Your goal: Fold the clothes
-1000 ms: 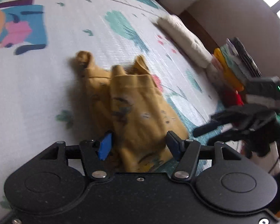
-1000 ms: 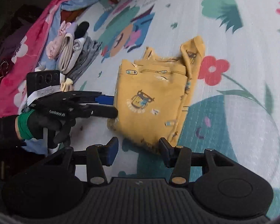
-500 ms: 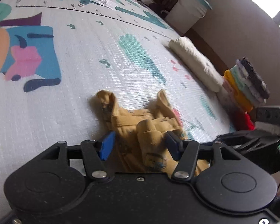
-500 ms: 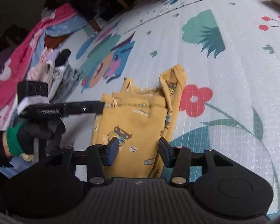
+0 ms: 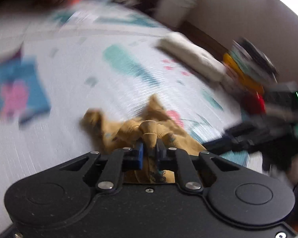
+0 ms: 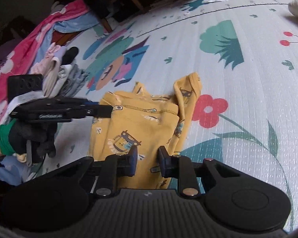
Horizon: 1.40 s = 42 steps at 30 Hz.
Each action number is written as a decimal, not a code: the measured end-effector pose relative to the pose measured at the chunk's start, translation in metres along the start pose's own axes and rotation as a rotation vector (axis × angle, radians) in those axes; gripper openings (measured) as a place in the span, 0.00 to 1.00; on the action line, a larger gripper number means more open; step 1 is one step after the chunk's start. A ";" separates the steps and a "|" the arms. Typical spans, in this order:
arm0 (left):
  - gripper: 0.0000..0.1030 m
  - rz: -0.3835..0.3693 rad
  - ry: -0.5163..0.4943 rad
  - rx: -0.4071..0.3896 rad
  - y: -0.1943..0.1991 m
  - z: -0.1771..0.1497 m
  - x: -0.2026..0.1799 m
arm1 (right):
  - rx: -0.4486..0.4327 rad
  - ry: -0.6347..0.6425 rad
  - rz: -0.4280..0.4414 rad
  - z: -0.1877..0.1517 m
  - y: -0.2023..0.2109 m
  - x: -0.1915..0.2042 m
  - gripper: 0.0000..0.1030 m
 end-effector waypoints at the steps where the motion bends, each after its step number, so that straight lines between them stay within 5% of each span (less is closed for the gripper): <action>1: 0.08 0.013 -0.071 -0.001 0.006 0.002 -0.013 | -0.003 0.024 -0.011 -0.001 0.001 0.000 0.25; 3: 0.07 0.037 -0.204 -0.005 0.016 0.003 -0.037 | 0.001 0.075 -0.024 -0.004 0.003 0.001 0.27; 7: 0.07 0.067 -0.411 -0.006 0.029 -0.001 -0.076 | -0.002 0.172 -0.050 -0.006 0.006 0.005 0.46; 12: 0.07 0.122 -0.582 0.012 0.029 -0.013 -0.089 | -0.011 0.318 -0.081 0.006 0.004 0.014 0.49; 18: 0.07 0.125 -0.669 0.001 0.046 -0.023 -0.101 | 0.023 0.476 -0.091 0.011 0.004 0.017 0.64; 27: 0.07 0.091 -0.753 0.000 0.063 -0.043 -0.120 | 0.094 0.508 0.132 0.008 0.001 0.036 0.63; 29: 0.07 0.091 -0.747 0.003 0.064 -0.046 -0.119 | 0.111 0.454 0.215 0.006 0.003 0.039 0.53; 31: 0.07 0.101 -0.735 0.005 0.066 -0.046 -0.116 | 0.103 0.394 0.283 0.006 0.008 0.042 0.17; 32: 0.07 0.104 -0.723 0.004 0.068 -0.045 -0.115 | 0.084 0.383 0.294 0.006 0.016 0.044 0.13; 39: 0.07 0.089 -0.572 -0.072 0.103 -0.019 -0.095 | -0.009 0.449 0.316 -0.008 0.066 0.075 0.10; 42: 0.07 0.070 -0.468 -0.071 0.095 0.003 -0.062 | -0.074 0.409 0.293 0.015 0.071 0.071 0.10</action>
Point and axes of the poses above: each gripper's, at about its wrist camera, not at the fingertips, and y roughly against the way its jaws point, x to its left, z to its top, the point moved 9 cm from there along -y, roughly the way its jaws point, and after that the axes turned 13 degrees about x, right-handed, at the moved point
